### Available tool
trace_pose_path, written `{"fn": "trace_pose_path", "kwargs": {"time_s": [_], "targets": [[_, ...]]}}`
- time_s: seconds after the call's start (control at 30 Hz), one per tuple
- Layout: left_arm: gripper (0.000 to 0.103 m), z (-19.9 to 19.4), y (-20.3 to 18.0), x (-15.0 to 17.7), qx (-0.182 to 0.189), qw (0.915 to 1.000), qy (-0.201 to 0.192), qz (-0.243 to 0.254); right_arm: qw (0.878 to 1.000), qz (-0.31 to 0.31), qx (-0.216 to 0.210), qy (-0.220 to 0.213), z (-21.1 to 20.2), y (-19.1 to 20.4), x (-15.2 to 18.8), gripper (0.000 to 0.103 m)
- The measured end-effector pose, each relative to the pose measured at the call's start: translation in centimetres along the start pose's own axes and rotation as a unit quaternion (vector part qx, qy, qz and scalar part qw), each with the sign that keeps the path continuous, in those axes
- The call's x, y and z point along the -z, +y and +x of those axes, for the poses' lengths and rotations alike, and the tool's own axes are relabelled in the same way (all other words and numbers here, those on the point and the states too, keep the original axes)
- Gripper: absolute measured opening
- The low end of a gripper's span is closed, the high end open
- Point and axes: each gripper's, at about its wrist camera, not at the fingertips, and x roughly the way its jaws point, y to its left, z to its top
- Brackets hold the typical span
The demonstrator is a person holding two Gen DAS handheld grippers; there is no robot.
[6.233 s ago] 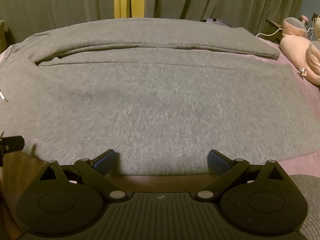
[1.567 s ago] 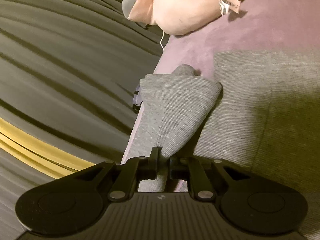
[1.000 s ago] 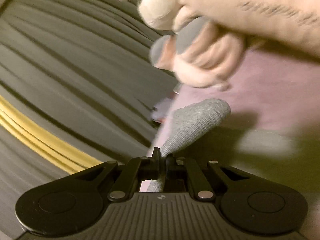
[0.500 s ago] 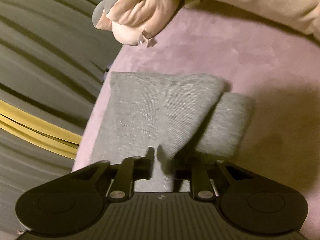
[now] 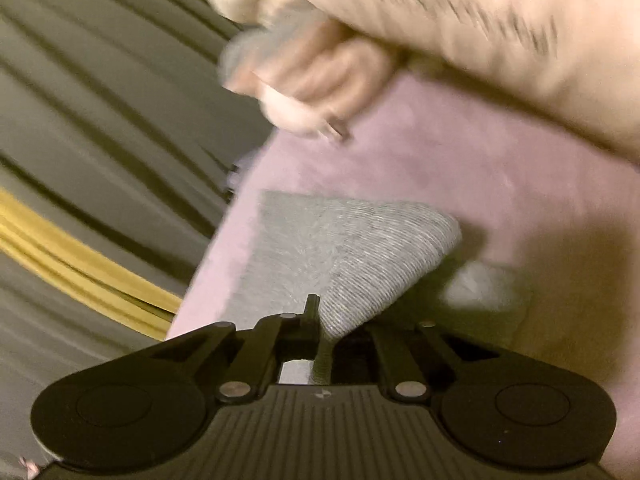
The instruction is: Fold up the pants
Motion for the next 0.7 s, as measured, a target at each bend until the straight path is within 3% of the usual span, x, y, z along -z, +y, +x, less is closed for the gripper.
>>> {"fn": "trace_pose_path", "kwargs": {"time_s": [0.13,0.27,0.37,0.57,0.63,0.67,0.7], "targets": [[0.014,-0.9,0.8,0.3,0.008,0.9999,-0.008,0.003,0.999,-0.026,0.033,-0.013,-1.0,-0.2,0.6,0.005],[0.014,-0.2,1.8,0.4,0.001,1.0,0.007,-0.005,0.994,-0.049,0.096,0.009,0.7,-1.7,2.2,0.005],[0.014,-0.1,1.8,0.7,-0.01,0.9998,0.012,0.012,0.995,-0.016,0.096,0.014,0.4,-2.9,1.9,0.005],[0.016,-0.4,1.0,1.0,-0.021,0.9987,0.0,0.047,0.994,-0.057,0.094,0.011,-0.7,-2.0,2.3,0.005],[0.033,-0.5,0.8,1.0,-0.05,0.9971,-0.003,0.058,0.986,-0.081,0.145,0.021,0.6,-1.7,2.2,0.006],[0.039,-0.8,0.7,1.0,-0.074,0.9951,-0.014,0.064,0.977,-0.099,0.188,0.01,0.8,-1.4,2.2,0.013],[0.056,-1.4,0.6,0.9,-0.106,0.9912,-0.032,0.072,0.971,-0.109,0.214,-0.01,0.3,-1.2,2.1,0.014]]}}
